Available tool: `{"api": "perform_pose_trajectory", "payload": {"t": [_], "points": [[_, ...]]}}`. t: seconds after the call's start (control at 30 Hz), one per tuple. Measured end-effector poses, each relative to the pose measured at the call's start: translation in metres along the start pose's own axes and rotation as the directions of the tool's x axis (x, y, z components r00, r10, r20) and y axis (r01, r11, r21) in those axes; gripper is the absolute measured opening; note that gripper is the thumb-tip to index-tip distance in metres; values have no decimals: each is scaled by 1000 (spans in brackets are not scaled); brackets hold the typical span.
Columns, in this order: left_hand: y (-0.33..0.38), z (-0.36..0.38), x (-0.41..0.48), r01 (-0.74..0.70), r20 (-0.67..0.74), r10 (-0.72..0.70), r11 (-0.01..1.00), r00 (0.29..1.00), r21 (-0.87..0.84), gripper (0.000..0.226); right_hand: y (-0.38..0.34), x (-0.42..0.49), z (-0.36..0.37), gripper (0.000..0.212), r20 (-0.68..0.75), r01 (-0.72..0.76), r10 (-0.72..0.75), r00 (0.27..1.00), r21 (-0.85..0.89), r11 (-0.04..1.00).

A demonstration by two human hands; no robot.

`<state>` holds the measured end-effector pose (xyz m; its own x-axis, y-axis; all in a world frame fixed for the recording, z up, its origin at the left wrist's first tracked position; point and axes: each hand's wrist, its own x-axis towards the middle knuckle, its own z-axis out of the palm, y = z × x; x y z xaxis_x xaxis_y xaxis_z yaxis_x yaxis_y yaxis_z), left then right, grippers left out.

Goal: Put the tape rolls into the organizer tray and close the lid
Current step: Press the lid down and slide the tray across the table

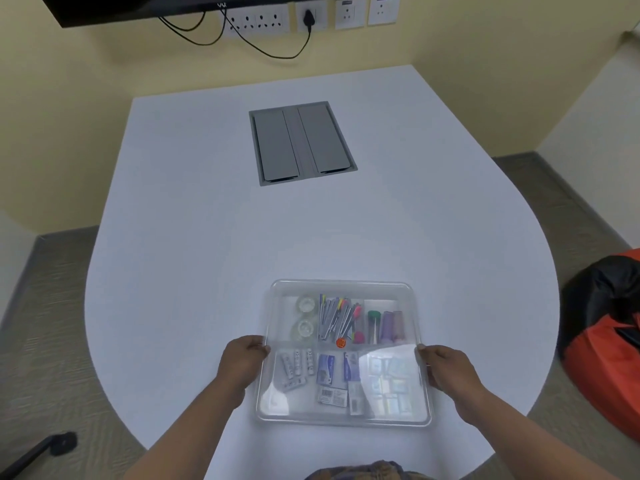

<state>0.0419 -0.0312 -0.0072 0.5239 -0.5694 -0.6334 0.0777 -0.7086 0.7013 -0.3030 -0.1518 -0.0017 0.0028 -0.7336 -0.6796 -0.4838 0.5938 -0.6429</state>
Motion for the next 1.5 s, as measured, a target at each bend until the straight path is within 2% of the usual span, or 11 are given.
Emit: {"api": "perform_pose_trajectory", "payload": {"t": [0.07, 0.23, 0.47, 0.57, 0.77, 0.83, 0.97, 1.07, 1.13, 1.33, 1.5], "points": [[-3, -2, 0, 46, 22, -45, 997, 999, -61, 18, 2, -1, 5, 48, 48, -47, 45, 998, 35, 998], [-11, 3, -1, 97, 3, -98, 977, 995, -189, 14, 4, 1, 8, 38, 77, -114, 104, 992, 139, 984], [-11, 1, -2, 118, 21, -116, 962, 993, -245, 13, -1, 9, 3, 49, 85, -131, 124, 989, 91, 987], [-7, -3, -2, 124, 69, -111, 967, 991, -222, 17, -7, 5, 3, 26, 95, -128, 121, 988, 79, 989], [14, -10, 14, 109, 159, -106, 994, 981, -4, 22, -28, 13, 4, 24, 81, -36, 47, 996, -128, 991], [25, -8, 24, 116, 130, -116, 993, 985, 13, 32, -39, 19, 4, 26, 94, -19, 30, 995, -108, 994], [46, 6, 47, 86, -22, -87, 996, 996, -38, 45, -61, 36, 9, 38, 70, -68, 63, 996, 71, 995], [56, 19, 57, 139, -63, -146, 985, 987, -104, 45, -68, 51, 13, 55, 43, -124, 118, 992, 164, 979], [59, 25, 61, 162, -94, -175, 978, 980, -134, 43, -70, 56, 15, 56, 15, -140, 140, 990, 198, 970], [58, 24, 72, 178, -80, -189, 975, 979, -130, 48, -65, 65, 19, 44, -88, -109, 126, 988, 178, 978], [60, 24, 80, 184, -90, -194, 977, 977, -112, 46, -66, 73, 21, 45, -155, -93, 106, 982, 88, 992]]}}
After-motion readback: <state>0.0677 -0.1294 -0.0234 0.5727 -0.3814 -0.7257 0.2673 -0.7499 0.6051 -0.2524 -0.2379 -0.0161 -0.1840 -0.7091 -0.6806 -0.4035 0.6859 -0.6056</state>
